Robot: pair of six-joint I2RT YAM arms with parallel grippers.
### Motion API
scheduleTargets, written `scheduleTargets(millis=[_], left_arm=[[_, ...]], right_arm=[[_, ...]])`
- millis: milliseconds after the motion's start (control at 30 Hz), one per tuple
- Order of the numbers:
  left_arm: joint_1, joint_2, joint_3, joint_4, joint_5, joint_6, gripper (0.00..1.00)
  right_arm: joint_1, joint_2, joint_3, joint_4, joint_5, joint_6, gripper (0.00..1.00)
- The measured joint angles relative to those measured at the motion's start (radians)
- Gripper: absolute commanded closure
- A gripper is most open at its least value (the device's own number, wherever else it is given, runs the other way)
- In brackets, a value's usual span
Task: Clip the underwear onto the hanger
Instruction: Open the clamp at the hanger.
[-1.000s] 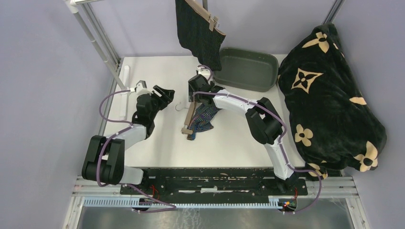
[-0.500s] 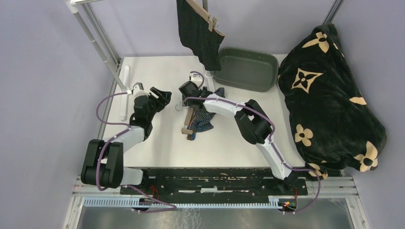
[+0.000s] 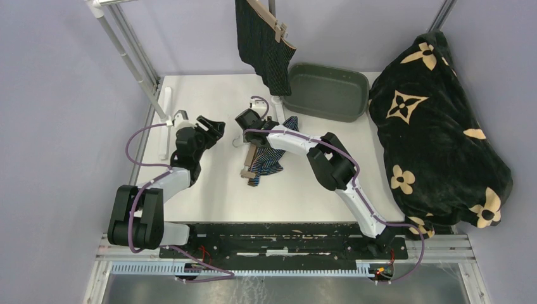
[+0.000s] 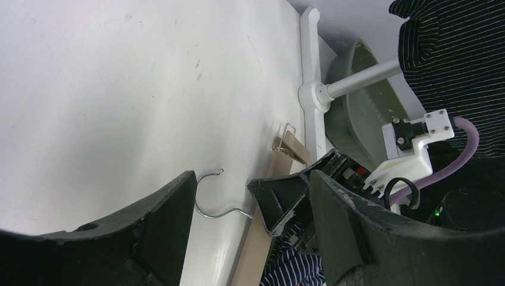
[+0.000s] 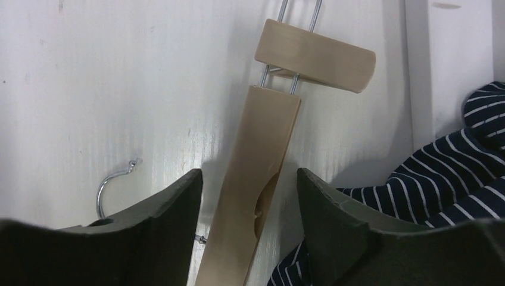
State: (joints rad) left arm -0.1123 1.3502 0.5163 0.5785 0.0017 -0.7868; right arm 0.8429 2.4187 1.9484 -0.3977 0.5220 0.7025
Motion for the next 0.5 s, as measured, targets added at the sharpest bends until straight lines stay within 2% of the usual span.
scheduleTargets(millis=[333, 500], left_arm=[[0.0, 0.016, 0.0, 0.005, 0.001, 0.0, 0.25], [0.0, 0.042, -0.002, 0.045, 0.019, 0.0, 0.25]], right_arm=[[0.0, 0.001, -0.001, -0.006, 0.008, 0.009, 0.6], [0.0, -0.016, -0.052, 0.056, 0.015, 0.01, 0.63]])
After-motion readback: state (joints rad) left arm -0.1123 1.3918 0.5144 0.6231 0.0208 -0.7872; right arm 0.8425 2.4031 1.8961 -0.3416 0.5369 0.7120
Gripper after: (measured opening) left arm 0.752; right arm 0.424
